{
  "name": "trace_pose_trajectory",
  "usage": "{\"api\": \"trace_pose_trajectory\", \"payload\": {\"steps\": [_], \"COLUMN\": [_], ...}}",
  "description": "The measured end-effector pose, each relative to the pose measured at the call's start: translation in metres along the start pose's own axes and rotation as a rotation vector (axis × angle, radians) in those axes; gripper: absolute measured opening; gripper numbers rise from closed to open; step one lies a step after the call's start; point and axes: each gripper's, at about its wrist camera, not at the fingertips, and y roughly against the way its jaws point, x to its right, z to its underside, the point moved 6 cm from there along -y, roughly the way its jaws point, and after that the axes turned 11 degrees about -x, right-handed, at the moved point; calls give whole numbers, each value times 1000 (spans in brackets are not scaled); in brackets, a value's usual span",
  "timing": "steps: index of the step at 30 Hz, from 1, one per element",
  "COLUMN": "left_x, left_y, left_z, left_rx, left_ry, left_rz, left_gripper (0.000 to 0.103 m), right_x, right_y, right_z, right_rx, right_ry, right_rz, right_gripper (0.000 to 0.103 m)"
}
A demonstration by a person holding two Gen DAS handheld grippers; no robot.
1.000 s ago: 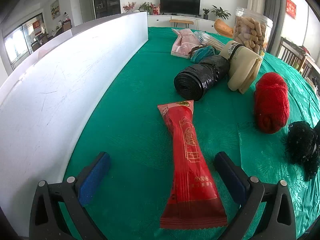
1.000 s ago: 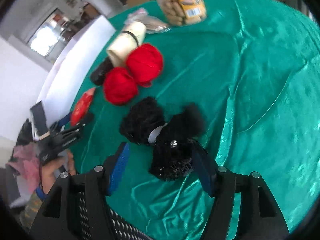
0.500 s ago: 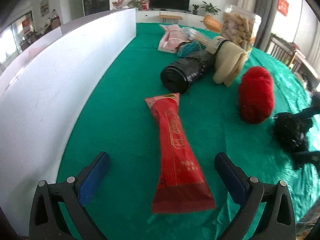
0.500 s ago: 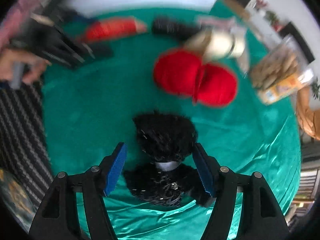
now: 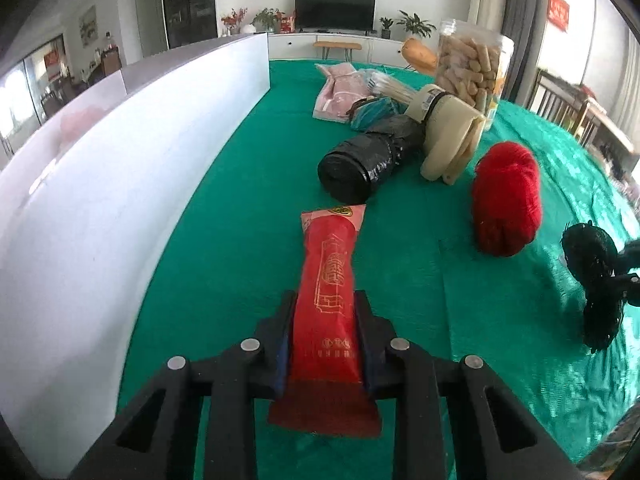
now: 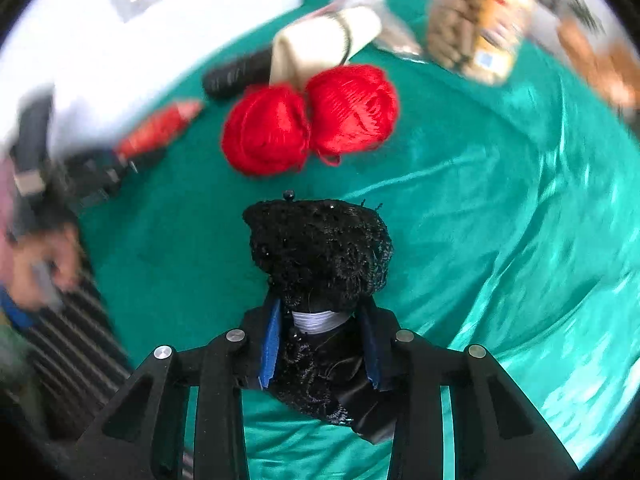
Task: Organize soft objects
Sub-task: 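Grasp the red snack packet with left tool while right tool holds the scrunchie raised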
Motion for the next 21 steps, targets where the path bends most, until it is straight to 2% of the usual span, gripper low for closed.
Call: {"api": "trace_pose_trajectory", "payload": {"steps": [3, 9, 15, 21], "left_x": [-4, -12, -11, -9], "left_y": [12, 32, 39, 36], "left_z": [-1, 5, 7, 9], "left_rx": [42, 89, 109, 104], "left_ry": [25, 86, 86, 83], "left_rz": [38, 128, 106, 70], "left_gripper": [23, 23, 23, 23], "right_x": [10, 10, -9, -9], "right_y": [12, 27, 35, 37], "right_z": [8, 27, 14, 18], "right_rx": [48, 102, 137, 152], "right_ry": [-90, -155, -182, -212], "right_rz": [-62, -97, -124, -136], "right_gripper": [37, 37, 37, 37]}}
